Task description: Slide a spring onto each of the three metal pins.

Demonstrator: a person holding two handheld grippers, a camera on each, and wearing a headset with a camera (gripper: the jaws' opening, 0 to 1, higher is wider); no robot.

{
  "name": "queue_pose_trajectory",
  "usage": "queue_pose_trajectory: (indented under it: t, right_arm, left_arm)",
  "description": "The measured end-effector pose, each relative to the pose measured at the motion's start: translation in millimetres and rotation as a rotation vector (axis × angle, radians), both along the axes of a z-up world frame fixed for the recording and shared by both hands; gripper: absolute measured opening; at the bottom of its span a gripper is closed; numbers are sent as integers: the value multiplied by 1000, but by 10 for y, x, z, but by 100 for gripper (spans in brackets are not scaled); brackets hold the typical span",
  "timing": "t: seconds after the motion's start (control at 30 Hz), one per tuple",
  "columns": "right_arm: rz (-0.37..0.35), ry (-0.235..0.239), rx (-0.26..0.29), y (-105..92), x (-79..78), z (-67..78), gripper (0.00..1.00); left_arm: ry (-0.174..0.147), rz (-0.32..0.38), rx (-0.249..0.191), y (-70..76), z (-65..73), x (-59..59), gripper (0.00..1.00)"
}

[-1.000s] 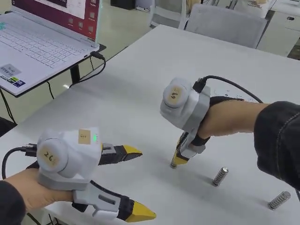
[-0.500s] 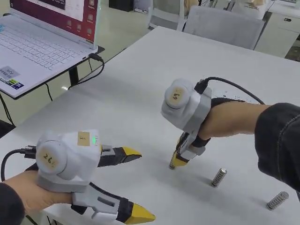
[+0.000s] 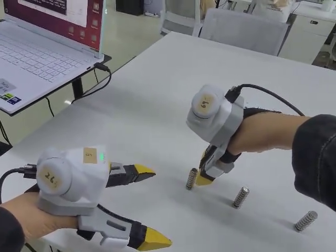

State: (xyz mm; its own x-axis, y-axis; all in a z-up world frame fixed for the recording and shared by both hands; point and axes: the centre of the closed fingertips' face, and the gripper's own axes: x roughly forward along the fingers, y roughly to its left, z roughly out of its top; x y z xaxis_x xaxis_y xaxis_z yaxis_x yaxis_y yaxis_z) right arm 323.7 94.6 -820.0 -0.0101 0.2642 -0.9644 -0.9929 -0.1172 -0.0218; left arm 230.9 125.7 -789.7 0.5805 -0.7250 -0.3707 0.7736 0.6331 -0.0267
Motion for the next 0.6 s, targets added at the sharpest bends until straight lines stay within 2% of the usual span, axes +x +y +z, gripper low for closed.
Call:
queue_pose_trajectory:
  t: [0.3, 0.6]
  right_arm:
    - [-34, 5, 47, -123, -89, 65, 21]
    - [-73, 27, 115, -214, -244, 89, 24]
  left_arm:
    - [-2, -4, 2, 5, 5, 20, 75]
    - [-2, -11, 6, -38, 21, 24, 76]
